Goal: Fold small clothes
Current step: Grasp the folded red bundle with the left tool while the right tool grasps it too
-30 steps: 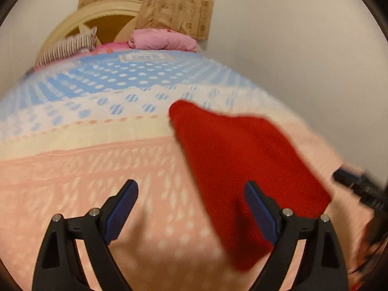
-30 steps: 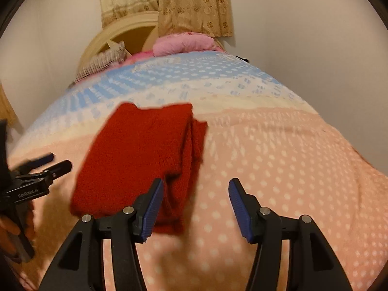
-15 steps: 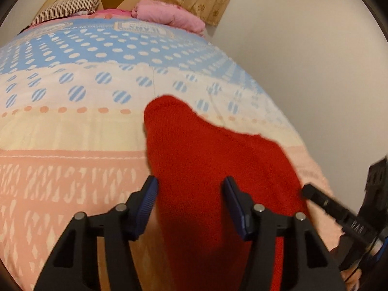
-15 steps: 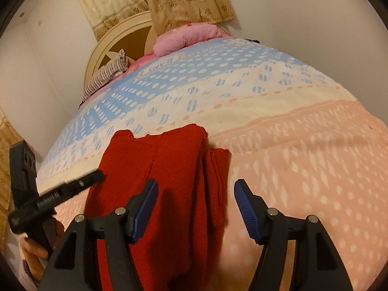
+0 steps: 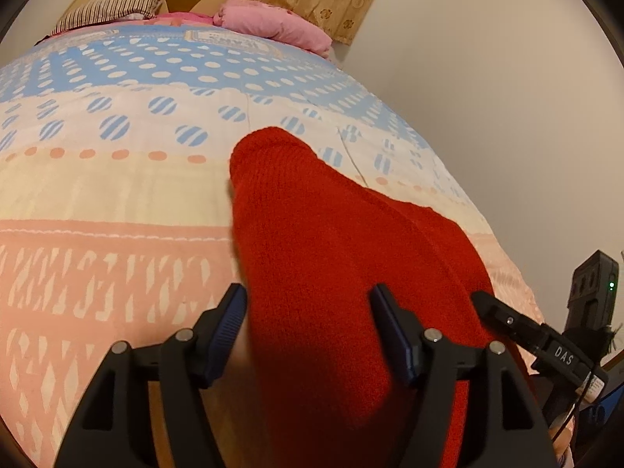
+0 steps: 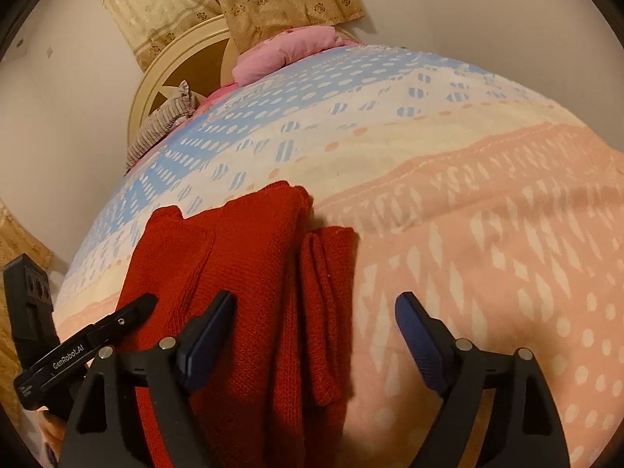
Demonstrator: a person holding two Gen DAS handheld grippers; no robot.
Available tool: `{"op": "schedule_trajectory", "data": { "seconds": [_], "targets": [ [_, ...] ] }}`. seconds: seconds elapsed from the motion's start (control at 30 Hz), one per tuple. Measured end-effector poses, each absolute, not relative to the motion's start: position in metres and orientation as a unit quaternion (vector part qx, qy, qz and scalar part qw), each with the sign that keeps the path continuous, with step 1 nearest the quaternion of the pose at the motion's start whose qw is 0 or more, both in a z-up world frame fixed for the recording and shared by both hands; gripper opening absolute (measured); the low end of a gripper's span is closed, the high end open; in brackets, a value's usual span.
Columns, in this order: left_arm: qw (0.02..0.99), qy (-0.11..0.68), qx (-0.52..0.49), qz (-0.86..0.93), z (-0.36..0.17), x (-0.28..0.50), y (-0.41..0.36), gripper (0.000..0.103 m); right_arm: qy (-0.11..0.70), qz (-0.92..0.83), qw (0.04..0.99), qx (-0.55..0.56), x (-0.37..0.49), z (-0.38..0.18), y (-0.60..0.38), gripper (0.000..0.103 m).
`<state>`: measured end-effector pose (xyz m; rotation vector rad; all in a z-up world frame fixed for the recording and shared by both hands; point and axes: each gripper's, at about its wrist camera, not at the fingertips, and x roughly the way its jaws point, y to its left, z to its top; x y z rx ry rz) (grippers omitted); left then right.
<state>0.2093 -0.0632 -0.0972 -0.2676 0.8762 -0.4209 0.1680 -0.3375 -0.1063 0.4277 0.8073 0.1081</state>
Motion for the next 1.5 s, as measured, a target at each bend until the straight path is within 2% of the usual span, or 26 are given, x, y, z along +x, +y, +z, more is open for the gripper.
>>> {"op": "schedule_trajectory", "data": {
  "seconds": [0.5,0.8,0.83,0.87,0.97,1.17,1.23,1.37,1.5],
  "targets": [
    [0.873,0.414,-0.143,-0.214,-0.099,0.211,-0.062,0.071,0.385,0.096,0.888,0.233,0.176,-0.107,-0.336,0.088],
    [0.866,0.41,-0.158,-0.239,-0.101,0.211,-0.062,0.068,0.407,0.103,0.889,0.185,0.192,-0.109,-0.318,0.089],
    [0.865,0.41,-0.157,-0.243,-0.101,0.211,-0.063,0.063,0.406,0.104,0.888,0.186,0.192,-0.109,-0.319,0.088],
    [0.864,0.41,-0.156,-0.247,-0.101,0.212,-0.064,0.062,0.405,0.104,0.889,0.186,0.191,-0.109,-0.319,0.084],
    [0.861,0.411,-0.167,-0.249,-0.102,0.214,-0.063,0.06,0.397,0.121,0.892,0.177,0.189,-0.108,-0.314,0.067],
    [0.861,0.412,-0.165,-0.248,-0.102,0.214,-0.065,0.061,0.396,0.124,0.891,0.184,0.191,-0.109,-0.315,0.066],
    [0.86,0.414,-0.168,-0.248,-0.103,0.215,-0.064,0.061,0.398,0.121,0.887,0.2,0.192,-0.111,-0.319,0.07],
    [0.863,0.414,-0.161,-0.243,-0.102,0.214,-0.066,0.063,0.396,0.125,0.881,0.226,0.192,-0.114,-0.326,0.07],
    [0.866,0.411,-0.152,-0.24,-0.101,0.213,-0.068,0.059,0.395,0.121,0.884,0.217,0.192,-0.113,-0.323,0.07]
  ]
}}
